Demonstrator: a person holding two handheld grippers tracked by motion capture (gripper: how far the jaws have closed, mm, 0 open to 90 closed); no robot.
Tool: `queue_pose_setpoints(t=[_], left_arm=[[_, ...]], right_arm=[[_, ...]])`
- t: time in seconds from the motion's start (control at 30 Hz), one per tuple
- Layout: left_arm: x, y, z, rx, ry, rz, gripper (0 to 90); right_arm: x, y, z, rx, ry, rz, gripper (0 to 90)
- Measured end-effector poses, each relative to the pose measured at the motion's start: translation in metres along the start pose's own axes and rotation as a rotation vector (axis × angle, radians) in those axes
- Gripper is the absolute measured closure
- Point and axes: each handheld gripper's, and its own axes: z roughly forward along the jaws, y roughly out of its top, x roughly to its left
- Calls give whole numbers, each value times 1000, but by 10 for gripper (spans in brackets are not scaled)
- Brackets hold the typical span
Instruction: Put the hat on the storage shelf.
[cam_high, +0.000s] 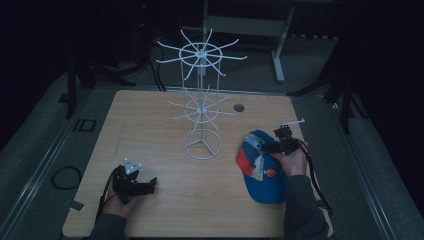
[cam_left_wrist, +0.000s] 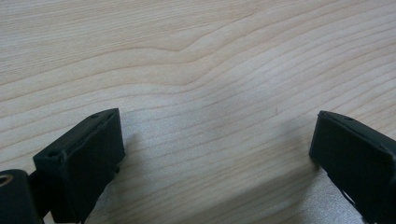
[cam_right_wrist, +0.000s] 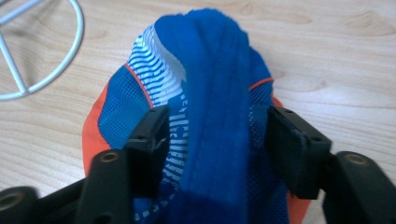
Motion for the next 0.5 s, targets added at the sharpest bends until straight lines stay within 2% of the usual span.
queue_pose_setpoints(t=[0.2, 0.33, 0.5], left_arm=[[0, 0, 0, 0, 0, 0, 31], [0, 0, 0, -1, 0, -1, 31], [0, 0, 0, 0, 0, 1, 31]], right_arm=[[1, 2, 7, 43, 19, -4, 530], [2, 3, 10, 68, 35, -19, 686], [3, 4, 10, 64, 46, -19, 827]])
